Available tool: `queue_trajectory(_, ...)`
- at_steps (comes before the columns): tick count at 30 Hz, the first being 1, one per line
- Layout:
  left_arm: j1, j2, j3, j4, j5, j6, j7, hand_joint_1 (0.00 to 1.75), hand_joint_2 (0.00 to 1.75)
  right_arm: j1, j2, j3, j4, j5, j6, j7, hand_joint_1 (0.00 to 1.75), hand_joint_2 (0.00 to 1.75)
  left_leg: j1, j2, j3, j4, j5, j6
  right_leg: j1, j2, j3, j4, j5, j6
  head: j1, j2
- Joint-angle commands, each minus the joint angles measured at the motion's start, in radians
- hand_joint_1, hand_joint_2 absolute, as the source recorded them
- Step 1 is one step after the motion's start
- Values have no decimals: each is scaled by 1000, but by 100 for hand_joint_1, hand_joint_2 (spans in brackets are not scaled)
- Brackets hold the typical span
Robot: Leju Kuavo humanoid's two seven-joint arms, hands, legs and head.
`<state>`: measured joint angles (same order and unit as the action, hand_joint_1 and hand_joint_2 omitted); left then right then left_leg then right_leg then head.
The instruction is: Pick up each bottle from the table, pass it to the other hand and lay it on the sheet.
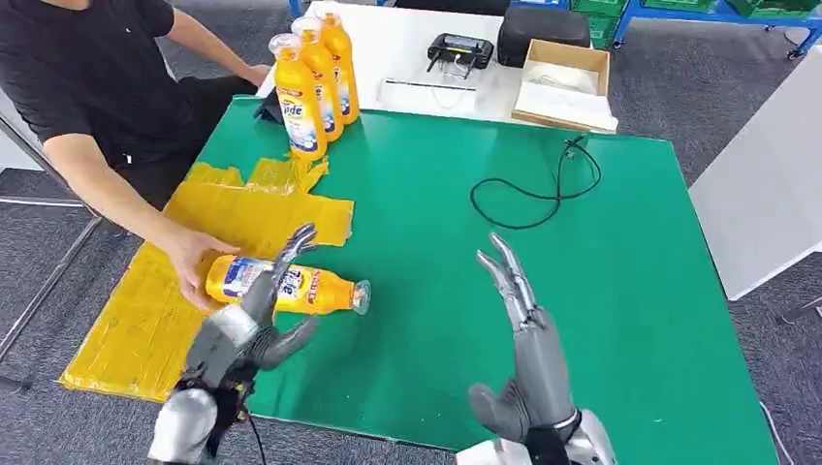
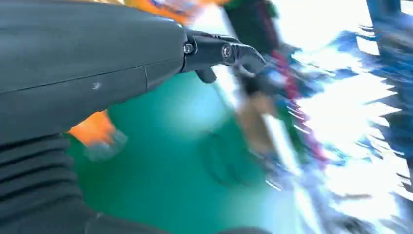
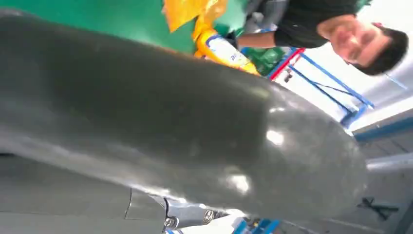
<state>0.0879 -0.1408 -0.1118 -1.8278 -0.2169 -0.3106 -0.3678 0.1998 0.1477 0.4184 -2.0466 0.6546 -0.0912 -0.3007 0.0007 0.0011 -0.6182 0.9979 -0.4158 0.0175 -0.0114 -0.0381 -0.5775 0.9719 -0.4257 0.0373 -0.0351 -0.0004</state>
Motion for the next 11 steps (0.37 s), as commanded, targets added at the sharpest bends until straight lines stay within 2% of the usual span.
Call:
queue_trajectory(1,15,149,-316,-48,-181,68,-35,0,0,24,-11,2,91,109,-80,-56,0,0,1,-3,4,-1,-1,-1,0,0,6,-2,-1,-1,1,0)
queue_trajectory(2,32,163,-296,-74,-145,110,-79,0,0,56,-17,-5,51,121,-129,-66,0,0,0,-5,8,-3,0,-2,0,-1,10,-3,-2,-2,1,0)
queue_trajectory(4,50,195,-265,-131,-109,91,-69,0,0,91,-45,-12,-10,111,-130,-60,0,0,0,-1,8,-2,-2,-2,-1,3,9,-2,-3,-2,1,0)
queue_trajectory(8,52,195,-255,-146,-101,79,-59,0,0,91,-46,-16,-17,107,-124,-57,0,0,0,-1,3,0,-1,-1,0,1,4,-1,-1,-2,1,0)
queue_trajectory(10,53,184,-247,-148,-97,77,-59,0,0,86,-38,-22,-11,107,-126,-56,0,0,0,-1,7,0,-3,-2,0,3,8,0,-3,-3,0,0)
queue_trajectory(11,67,170,-212,-173,-72,93,-92,0,0,102,-31,-46,-31,81,-153,-68,0,0,0,-1,4,0,-1,-1,0,1,5,-1,-1,-2,1,0)
